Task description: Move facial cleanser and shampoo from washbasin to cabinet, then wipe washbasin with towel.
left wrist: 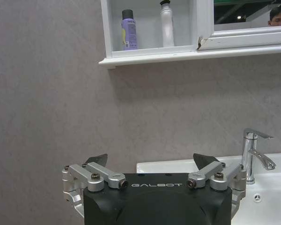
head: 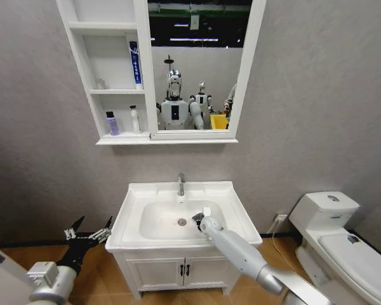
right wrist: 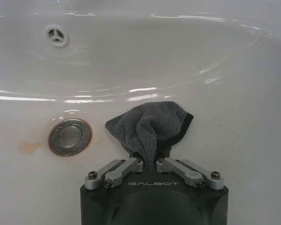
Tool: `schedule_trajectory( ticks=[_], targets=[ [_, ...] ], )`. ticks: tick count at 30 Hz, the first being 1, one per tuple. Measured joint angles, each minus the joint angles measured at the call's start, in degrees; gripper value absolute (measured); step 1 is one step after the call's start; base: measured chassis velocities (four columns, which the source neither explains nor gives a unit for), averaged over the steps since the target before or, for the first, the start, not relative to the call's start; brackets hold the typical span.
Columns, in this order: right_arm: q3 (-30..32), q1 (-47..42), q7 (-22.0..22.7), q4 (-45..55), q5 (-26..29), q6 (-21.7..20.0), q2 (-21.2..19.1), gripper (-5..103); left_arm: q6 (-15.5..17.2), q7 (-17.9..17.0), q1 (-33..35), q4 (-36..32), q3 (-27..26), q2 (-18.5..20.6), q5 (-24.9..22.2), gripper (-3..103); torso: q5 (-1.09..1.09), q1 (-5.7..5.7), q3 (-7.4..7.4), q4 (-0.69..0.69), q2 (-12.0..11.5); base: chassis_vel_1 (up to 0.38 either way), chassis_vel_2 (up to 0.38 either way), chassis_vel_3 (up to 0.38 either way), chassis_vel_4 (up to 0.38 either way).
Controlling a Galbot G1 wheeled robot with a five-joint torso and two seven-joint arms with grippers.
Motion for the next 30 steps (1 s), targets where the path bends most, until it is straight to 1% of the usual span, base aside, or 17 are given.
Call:
schedule_trajectory(
  ticks=[1,2,4,5,7,8,10,12,15,18,19,20,22,24,27,29,30],
  targets=[
    [-1.1,0.6,0.4,-1.1,0.9,0.1,1.6,7,0.0,0.0,0.0,0.0,0.0,0.0,0.0,100,-0.01,0.0,0.0,0.02,0.0,0.0,0.0,0.0,0.0],
    [-1.1,0.6,0.4,-1.1,0.9,0.1,1.6,7,0.0,0.0,0.0,0.0,0.0,0.0,0.0,100,-0.01,0.0,0.0,0.02,0.0,0.0,0.0,0.0,0.0],
    [-2.4,1.7,0.7,-3.4,1.5,0.6,5.0,7,0.0,0.0,0.0,0.0,0.0,0.0,0.0,100,-0.01,0.0,0.0,0.01,0.0,0.0,0.0,0.0,0.0],
    [-2.4,1.7,0.7,-3.4,1.5,0.6,5.0,7,0.0,0.0,0.0,0.0,0.0,0.0,0.0,100,-0.01,0.0,0.0,0.01,0.0,0.0,0.0,0.0,0.0],
    [-2.2,2.8,0.8,-6.6,1.7,1.0,8.8,7,0.0,0.0,0.0,0.0,0.0,0.0,0.0,100,-0.02,0.0,0.0,0.01,0.0,0.0,0.0,0.0,0.0],
    [-2.2,2.8,0.8,-6.6,1.7,1.0,8.8,7,0.0,0.0,0.0,0.0,0.0,0.0,0.0,100,-0.02,0.0,0.0,0.01,0.0,0.0,0.0,0.0,0.0],
    [-1.3,3.4,0.9,-8.9,1.5,1.4,12.2,7,0.0,0.0,0.0,0.0,0.0,0.0,0.0,100,0.0,0.01,0.0,0.04,0.0,0.0,0.0,0.0,0.0],
    [-0.6,3.4,1.5,-9.3,1.4,1.6,13.4,7,0.0,0.0,0.0,0.0,0.0,0.0,0.0,100,0.0,0.0,0.0,0.05,0.0,0.0,0.0,0.0,0.0],
    [0.4,2.6,3.3,-8.3,1.7,1.8,12.3,7,0.0,0.0,0.0,0.0,0.0,0.0,0.0,100,0.01,0.0,0.0,0.05,0.0,0.0,0.0,0.0,0.0],
    [2.1,0.6,7.7,-3.6,3.9,1.8,7.4,7,0.0,0.0,0.0,0.0,0.0,0.0,0.0,100,0.0,0.0,0.0,-0.02,0.0,0.0,0.0,0.0,0.0],
    [2.1,0.6,7.7,-3.6,3.9,1.8,7.4,7,0.0,0.0,0.0,0.0,0.0,0.0,0.0,100,0.0,0.0,0.0,-0.02,0.0,0.0,0.0,0.0,0.0],
    [2.7,-0.8,9.5,-0.2,5.1,1.8,4.1,7,0.0,0.0,0.0,0.0,0.0,0.0,0.0,100,0.0,0.0,0.0,-0.04,0.0,0.0,0.0,0.0,0.0],
    [3.2,-1.5,10.5,2.1,5.9,1.8,2.4,7,0.0,0.0,0.0,0.0,0.0,0.0,0.0,100,0.0,0.0,0.0,-0.05,0.0,0.0,0.0,0.0,0.0],
    [4.3,-2.7,13.0,5.9,6.7,1.3,-0.6,7,0.0,0.0,0.0,0.0,0.0,0.0,0.0,100,0.01,0.0,0.0,-0.02,0.0,0.0,0.0,0.0,0.0],
    [4.3,-3.0,14.1,7.3,5.9,1.2,-1.8,7,0.0,0.0,0.0,0.0,0.0,0.0,0.0,100,0.01,0.0,0.0,-0.01,0.0,0.0,0.0,0.0,0.0],
    [4.0,-2.9,14.1,7.1,5.5,1.2,-1.7,7,0.0,0.0,0.0,0.0,0.0,0.0,0.0,100,0.0,0.0,0.0,0.0,0.0,0.0,0.0,0.0,0.0],
    [3.3,-2.5,13.6,5.4,4.7,1.4,-0.7,7,0.0,0.0,0.0,0.0,0.0,0.0,0.0,100,0.0,0.0,0.0,0.0,0.0,0.0,0.0,0.0,0.0]
  ],
)
